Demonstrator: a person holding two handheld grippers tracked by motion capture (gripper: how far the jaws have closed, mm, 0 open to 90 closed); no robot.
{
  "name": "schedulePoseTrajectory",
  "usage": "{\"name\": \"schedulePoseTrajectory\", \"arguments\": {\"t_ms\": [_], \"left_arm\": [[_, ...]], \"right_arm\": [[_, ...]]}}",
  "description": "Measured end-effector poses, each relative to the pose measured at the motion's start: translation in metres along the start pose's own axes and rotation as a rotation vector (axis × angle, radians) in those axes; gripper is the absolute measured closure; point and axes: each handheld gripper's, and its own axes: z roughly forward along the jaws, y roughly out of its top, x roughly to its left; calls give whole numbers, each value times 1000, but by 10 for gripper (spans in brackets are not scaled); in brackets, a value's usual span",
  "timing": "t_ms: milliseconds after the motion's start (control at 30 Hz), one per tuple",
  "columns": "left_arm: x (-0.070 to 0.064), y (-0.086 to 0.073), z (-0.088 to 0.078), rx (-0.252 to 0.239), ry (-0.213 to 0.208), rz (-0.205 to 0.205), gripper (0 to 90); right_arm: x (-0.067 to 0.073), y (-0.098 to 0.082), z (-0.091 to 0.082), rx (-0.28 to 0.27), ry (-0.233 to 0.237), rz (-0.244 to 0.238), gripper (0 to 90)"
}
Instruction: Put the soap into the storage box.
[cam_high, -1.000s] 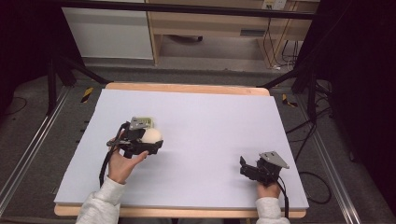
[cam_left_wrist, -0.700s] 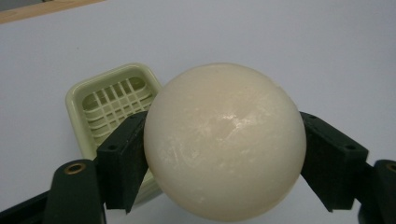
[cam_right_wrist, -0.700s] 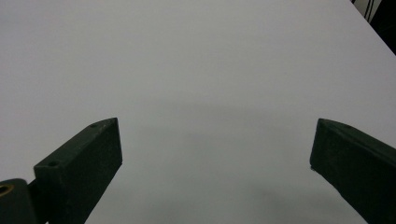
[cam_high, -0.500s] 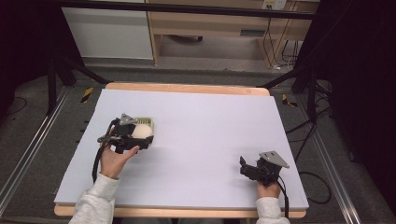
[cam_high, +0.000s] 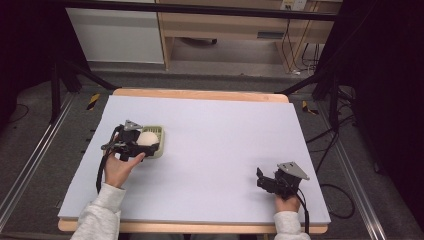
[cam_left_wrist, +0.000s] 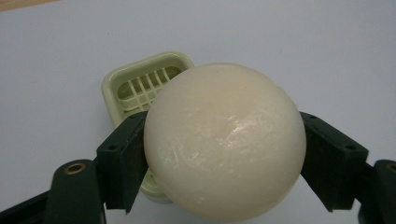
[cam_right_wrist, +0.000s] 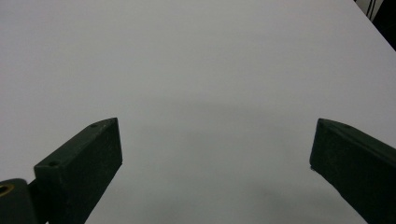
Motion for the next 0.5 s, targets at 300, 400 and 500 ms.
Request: {"name": "schedulePoseTrajectory", "arguments": {"t_ms": [300, 400, 500], "left_arm": [[6, 2, 9, 6, 2, -16, 237], [7, 3, 12, 15, 2, -9, 237], [8, 4, 17, 17, 6, -14, 237]], "right_arm": [[0, 0, -1, -4, -4, 3, 28], [-1, 0, 0, -6, -2, 11, 28], [0, 0, -1, -4, -7, 7, 28]]}}
